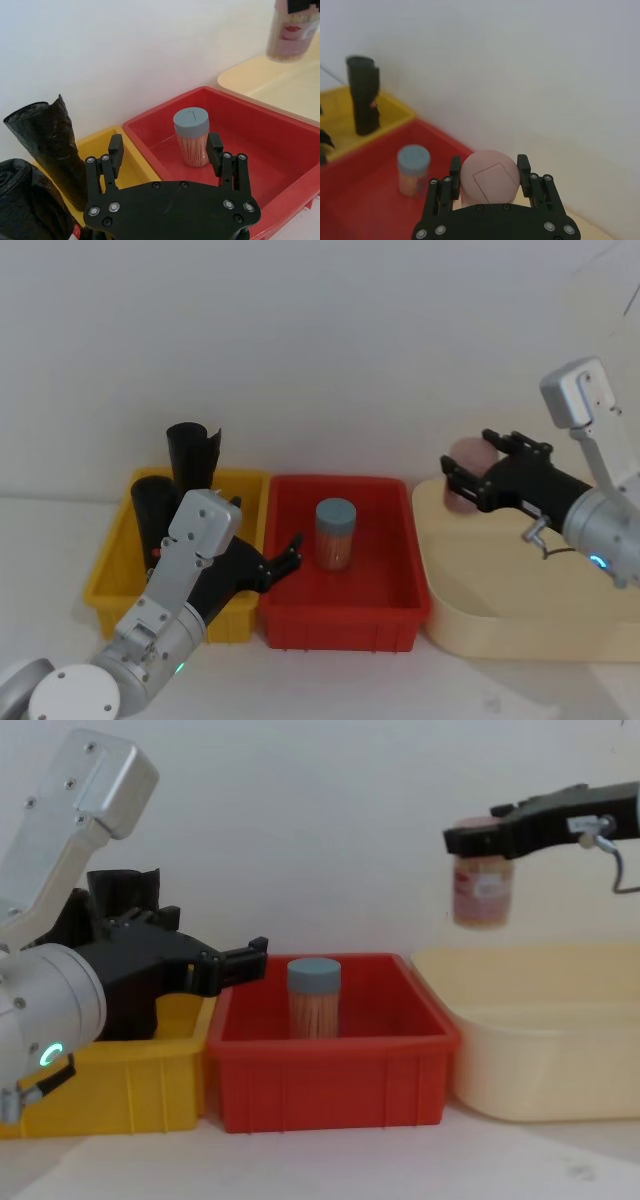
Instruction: Pick up the garbage bag with the one hand and transfer it to the other hand.
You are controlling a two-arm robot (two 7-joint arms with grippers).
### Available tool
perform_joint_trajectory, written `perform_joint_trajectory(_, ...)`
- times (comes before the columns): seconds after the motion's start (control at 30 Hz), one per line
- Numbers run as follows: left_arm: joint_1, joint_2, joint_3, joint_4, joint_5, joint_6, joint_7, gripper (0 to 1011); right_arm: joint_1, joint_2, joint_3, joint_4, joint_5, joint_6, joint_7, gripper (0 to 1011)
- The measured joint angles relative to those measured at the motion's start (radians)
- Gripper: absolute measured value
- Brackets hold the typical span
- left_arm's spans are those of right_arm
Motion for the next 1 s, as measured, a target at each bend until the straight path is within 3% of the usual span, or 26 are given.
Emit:
perform_joint_trajectory(0.37,0.0,0.0,0.0,0.0,0.0,0.0,0.0,1000,0.014,0.05,-0.022,0.032,-0.054,0.061,0.017,676)
perform_joint_trajectory(0.57,0.0,0.0,0.0,0.0,0.0,0.0,0.0,1000,0.02,0.063,-0.031,0.056,-0.074,0.075,0.025,878)
perform_joint_trajectory(0.77,0.0,0.0,0.0,0.0,0.0,0.0,0.0,1000,0.024,0.071,-0.038,0.07,-0.088,0.082,0.03,999)
perform_joint_trajectory(1.0,-0.004,0.002,-0.002,-0.006,-0.009,0.003,-0.021,1000,0.026,0.076,-0.042,0.08,-0.096,0.087,0.034,1000)
